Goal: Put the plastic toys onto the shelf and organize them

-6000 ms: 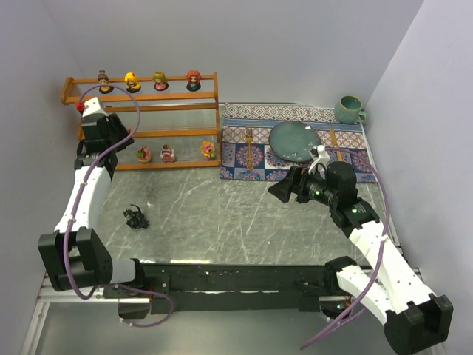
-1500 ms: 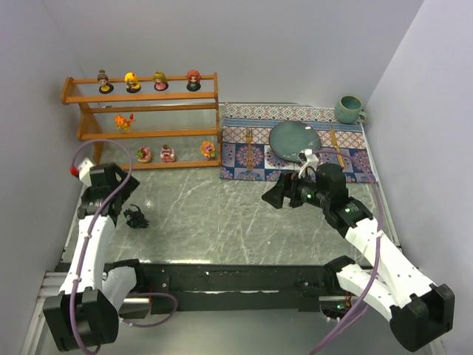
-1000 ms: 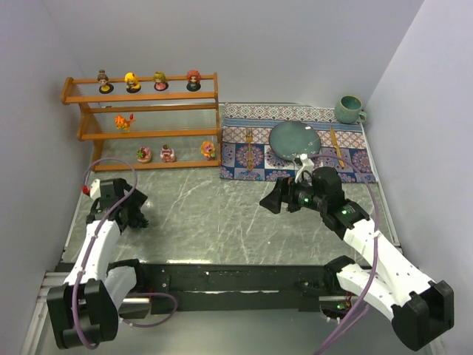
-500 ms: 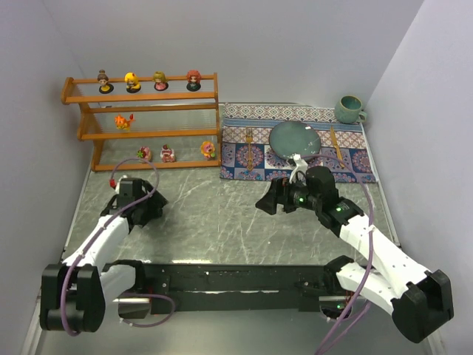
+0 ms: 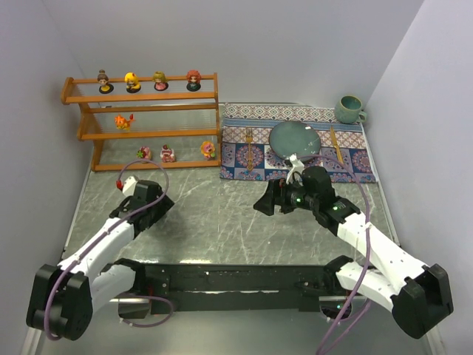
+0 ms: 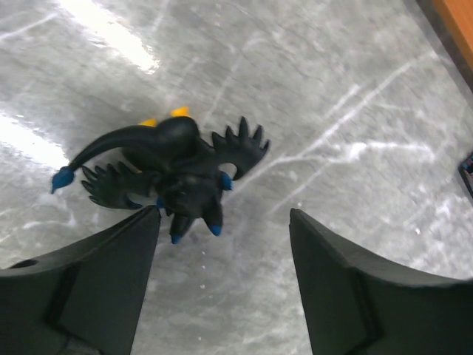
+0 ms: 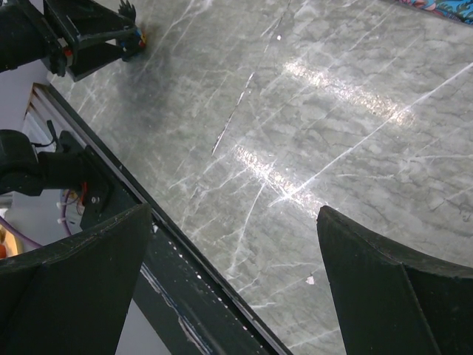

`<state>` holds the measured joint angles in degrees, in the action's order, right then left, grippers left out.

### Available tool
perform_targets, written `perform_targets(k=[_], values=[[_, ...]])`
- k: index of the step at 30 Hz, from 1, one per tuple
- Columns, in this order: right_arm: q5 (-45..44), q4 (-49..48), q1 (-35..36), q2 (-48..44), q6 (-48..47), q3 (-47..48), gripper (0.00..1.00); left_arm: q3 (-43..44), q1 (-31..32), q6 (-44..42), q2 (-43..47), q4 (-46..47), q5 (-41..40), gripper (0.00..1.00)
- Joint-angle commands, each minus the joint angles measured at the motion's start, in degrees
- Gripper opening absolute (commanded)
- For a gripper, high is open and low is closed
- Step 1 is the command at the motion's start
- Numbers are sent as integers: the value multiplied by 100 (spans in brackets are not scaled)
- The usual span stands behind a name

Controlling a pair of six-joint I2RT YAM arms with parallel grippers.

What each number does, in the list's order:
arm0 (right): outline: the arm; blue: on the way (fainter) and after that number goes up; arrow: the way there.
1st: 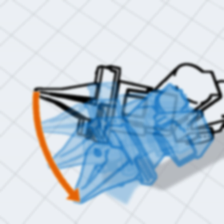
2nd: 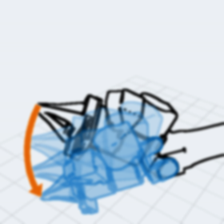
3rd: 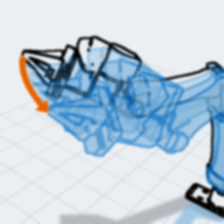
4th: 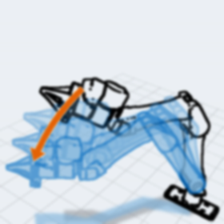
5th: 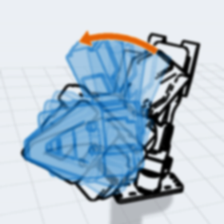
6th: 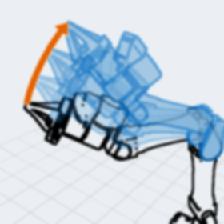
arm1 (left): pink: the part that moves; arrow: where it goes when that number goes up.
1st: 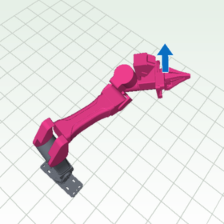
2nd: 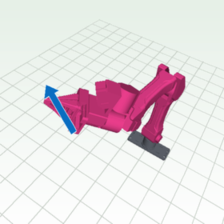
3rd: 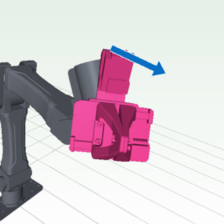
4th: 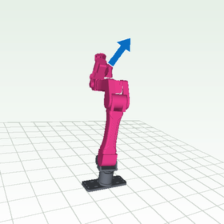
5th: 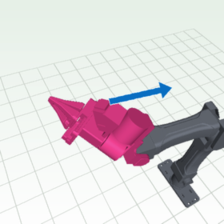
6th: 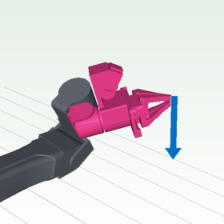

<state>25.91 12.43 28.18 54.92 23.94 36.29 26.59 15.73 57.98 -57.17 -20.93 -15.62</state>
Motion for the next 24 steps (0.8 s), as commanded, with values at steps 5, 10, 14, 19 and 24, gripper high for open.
perform_targets(k=[5,10,14,19,24], values=[[-69,-293,82,28,-92,-87,100,83,194,399,-400,10,-715,63],[-69,-355,108,37,-118,-166,100,75,247,434,-558,1,-820,54],[-34,-434,143,63,-162,-202,100,101,291,320,-550,-52,-829,35],[-7,-548,266,142,-206,-167,100,162,352,13,-410,-95,-741,17],[-33,-610,381,221,-180,-105,100,486,571,-488,-365,-174,-337,11]])
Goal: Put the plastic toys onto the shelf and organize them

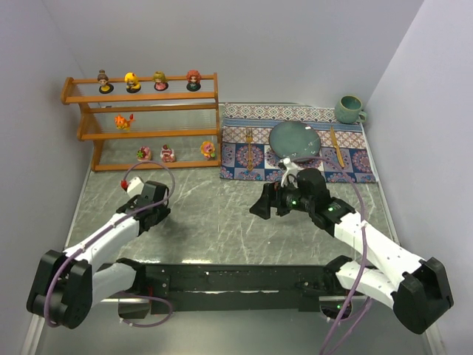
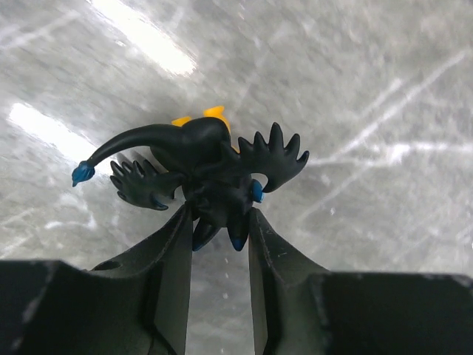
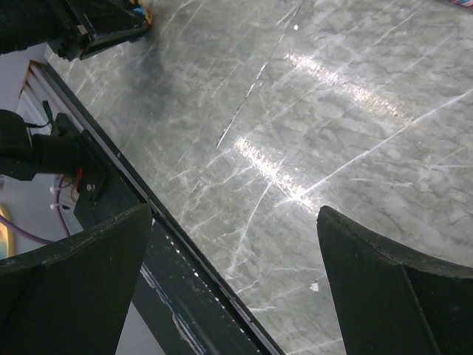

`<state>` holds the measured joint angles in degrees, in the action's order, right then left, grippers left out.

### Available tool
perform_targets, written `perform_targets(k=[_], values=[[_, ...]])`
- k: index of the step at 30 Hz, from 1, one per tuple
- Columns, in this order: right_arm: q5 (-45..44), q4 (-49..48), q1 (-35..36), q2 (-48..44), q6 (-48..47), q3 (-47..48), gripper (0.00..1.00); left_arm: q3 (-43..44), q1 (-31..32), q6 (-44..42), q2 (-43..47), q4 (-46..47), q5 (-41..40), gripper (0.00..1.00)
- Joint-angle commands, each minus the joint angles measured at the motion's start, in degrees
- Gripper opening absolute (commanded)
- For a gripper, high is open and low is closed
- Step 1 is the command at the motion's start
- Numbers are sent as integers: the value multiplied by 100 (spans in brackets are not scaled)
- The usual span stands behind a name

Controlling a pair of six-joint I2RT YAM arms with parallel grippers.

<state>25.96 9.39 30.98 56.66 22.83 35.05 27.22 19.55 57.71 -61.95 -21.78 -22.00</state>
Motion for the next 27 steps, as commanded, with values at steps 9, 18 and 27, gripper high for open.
perform_targets(k=[9,18,27], values=[[15,-429,101,248,257,160,100,1407,1453,-1797,-229,-204,890,10],[-2,-280,-4,740,758,634,99,2348,3026,-3432,-1073,-476,1101,11],[164,-288,-128,1320,1293,828,96,2498,3809,-4303,-1065,16,1426,13]])
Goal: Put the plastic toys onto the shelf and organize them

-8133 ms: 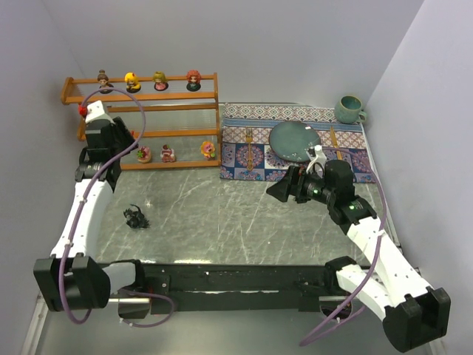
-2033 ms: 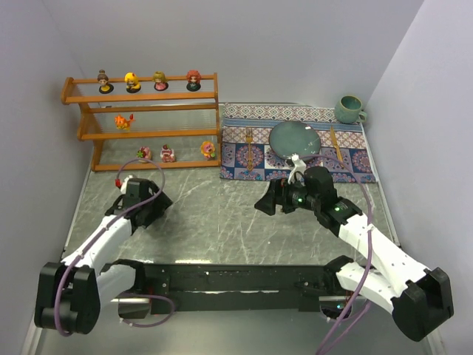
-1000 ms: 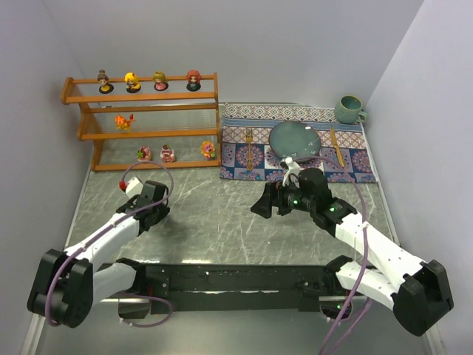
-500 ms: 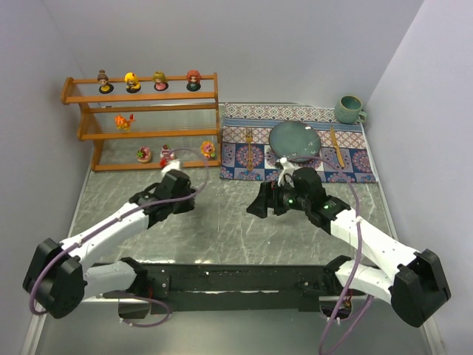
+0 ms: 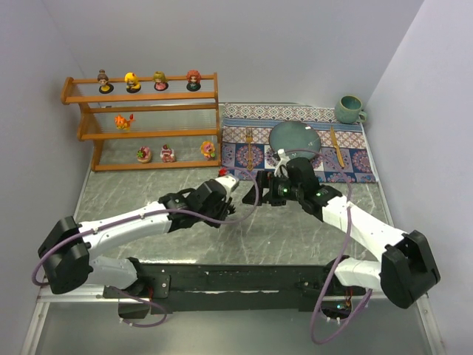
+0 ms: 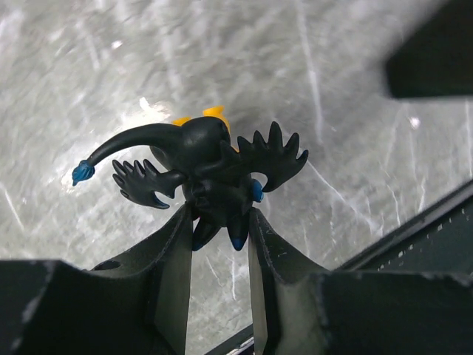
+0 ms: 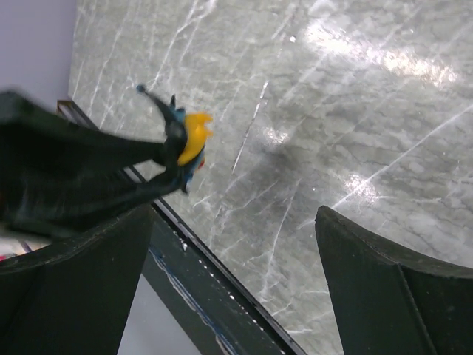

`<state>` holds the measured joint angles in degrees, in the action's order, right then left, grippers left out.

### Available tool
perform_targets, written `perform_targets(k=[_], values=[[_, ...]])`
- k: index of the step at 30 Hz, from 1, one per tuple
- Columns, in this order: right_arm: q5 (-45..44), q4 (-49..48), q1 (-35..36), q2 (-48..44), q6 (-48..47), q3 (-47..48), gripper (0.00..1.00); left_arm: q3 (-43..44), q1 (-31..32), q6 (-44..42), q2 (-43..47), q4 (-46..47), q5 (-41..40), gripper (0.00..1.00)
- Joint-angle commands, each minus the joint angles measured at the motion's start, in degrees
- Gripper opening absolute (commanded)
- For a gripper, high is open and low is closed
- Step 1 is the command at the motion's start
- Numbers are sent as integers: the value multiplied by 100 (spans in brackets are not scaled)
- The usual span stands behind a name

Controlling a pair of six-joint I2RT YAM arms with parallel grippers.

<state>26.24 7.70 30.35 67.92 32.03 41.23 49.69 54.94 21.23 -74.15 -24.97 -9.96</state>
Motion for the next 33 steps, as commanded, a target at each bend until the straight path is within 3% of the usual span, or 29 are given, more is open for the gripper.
perform_targets(k=[1,8,22,25,33], values=[[205,-216,-73,300,409,201,96,252,333,-751,181,422,257,13],[610,-577,-64,564,708,236,94,234,623,-1288,182,686,591,13],[1252,-762,138,1065,673,262,88,506,694,-1526,-65,818,829,13],[1331,-946,147,1136,673,271,79,524,711,-1535,-91,827,881,13],[1437,-929,138,1118,664,280,30,348,703,-1482,23,1029,443,18]])
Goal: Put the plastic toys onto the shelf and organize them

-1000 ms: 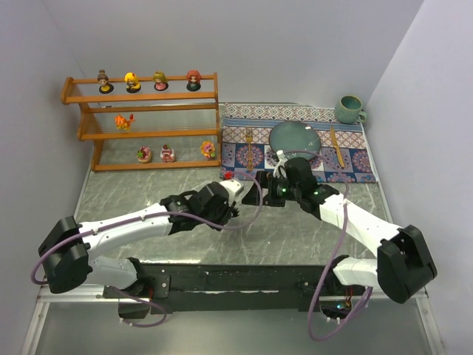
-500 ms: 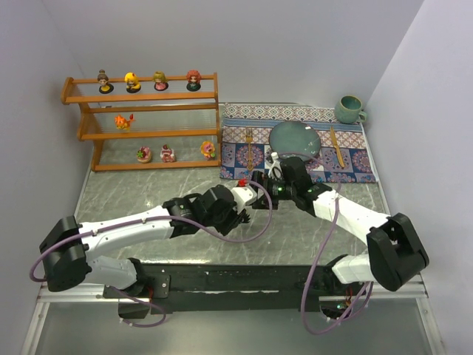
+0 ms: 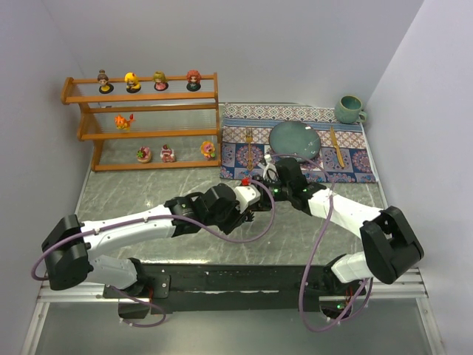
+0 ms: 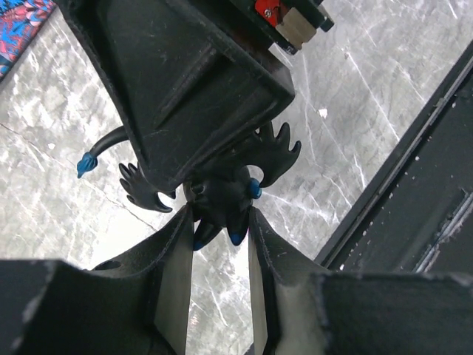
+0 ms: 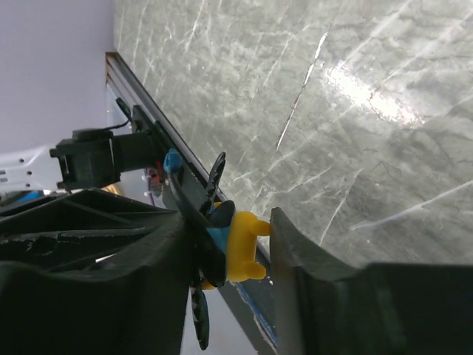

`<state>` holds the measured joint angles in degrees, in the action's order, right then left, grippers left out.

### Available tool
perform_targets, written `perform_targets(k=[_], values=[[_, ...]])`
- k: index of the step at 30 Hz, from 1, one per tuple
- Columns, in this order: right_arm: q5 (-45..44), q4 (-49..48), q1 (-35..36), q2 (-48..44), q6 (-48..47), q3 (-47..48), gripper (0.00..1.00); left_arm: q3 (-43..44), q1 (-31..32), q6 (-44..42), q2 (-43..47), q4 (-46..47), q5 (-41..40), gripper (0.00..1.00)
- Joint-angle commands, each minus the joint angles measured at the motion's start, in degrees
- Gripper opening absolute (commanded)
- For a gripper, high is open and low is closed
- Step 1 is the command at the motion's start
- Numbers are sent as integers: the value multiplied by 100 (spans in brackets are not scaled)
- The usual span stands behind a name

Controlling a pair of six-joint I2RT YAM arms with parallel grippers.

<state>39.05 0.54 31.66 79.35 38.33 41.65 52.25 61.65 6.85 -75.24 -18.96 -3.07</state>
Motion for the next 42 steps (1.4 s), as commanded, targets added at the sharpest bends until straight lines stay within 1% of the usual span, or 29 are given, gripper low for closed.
perform_targets(k=[1,2,3,4,5,6,7,8,9,11,12,14,15,16,17,18,19,21,22,23,25,26,28,30,32,33,37,39,42], values=[[173,-220,7,-34,61,238,23,23,40,-35,159,507,-308,20],[191,-229,7,-60,113,230,19,-4,40,-17,185,542,-395,22],[191,-247,-11,-60,148,221,15,-22,40,35,229,569,-466,30],[208,-273,-37,-78,192,204,7,-83,32,53,255,612,-632,34],[226,-317,-54,-130,297,195,4,-118,32,79,308,700,-712,42],[244,-422,-98,-165,368,142,1,-153,40,175,361,762,-799,45],[235,-484,-125,-209,438,124,0,-232,40,228,405,832,-1053,48],[235,-545,-160,-314,569,98,0,-276,40,298,501,963,-1177,54],[244,-668,-204,-359,640,54,0,-320,32,404,571,1051,-1317,67],[261,-800,-397,-525,929,-7,0,-531,40,510,738,1271,-1677,79],[287,-983,-458,-569,1053,-86,0,-610,40,588,939,1577,-1758,87],[393,-1212,-686,-727,1464,-183,0,-900,32,668,1282,1842,-1942,97],[428,-1466,-757,-780,1632,-297,0,-1014,32,721,1406,2357,-1952,99],[498,-1616,-819,-833,1808,-367,0,-1250,32,730,1520,2623,-1960,100],[525,-1766,-967,-947,2175,-429,0,-1383,40,739,1730,2869,-1952,97],[551,-2107,-1021,-1009,2379,-577,0,-1506,40,756,1828,3107,-1926,97],[595,-2284,-1082,-1053,2790,-648,0,-1777,40,730,1925,3675,-1891,97],[665,-2888,-1179,-1202,3197,-876,0,-2042,32,703,2171,4275,-1881,98],[692,-3075,-1214,-1238,3555,-947,0,-2261,40,730,2224,4791,-1934,99],[692,-3260,-1224,-1325,3724,-1018,0,-2341,32,756,2277,5066,-1952,99],[692,-3822,-1267,-1387,4241,-1211,0,-2517,32,476,2277,5480,-1593,99],[683,-4216,-1276,-1431,4419,-1290,0,-2527,32,405,2164,5830,-1565,99],[674,-4604,-1311,-1475,4909,-1484,0,-2439,23,273,1997,6043,-1530,98],[622,-5078,-1329,-1493,5157,-1633,0,-2386,23,37,1707,6464,-1442,97],[578,-5204,-1338,-1572,5308,-1669,0,-2412,23,-78,1470,6842,-1328,97],[552,-5160,-1338,-1607,5291,-1669,0,-2421,31,-183,1390,7218,-1275,97],[464,-5055,-1399,-1852,5264,-1713,0,-2255,14,-360,1039,7521,-1012,97],[472,-4941,-1417,-1906,5229,-1704,0,-2245,5,-386,924,7765,-1020,97],[499,-4861,-1443,-1950,5176,-1713,0,-2193,-4,-448,801,7881,-1011,97]])
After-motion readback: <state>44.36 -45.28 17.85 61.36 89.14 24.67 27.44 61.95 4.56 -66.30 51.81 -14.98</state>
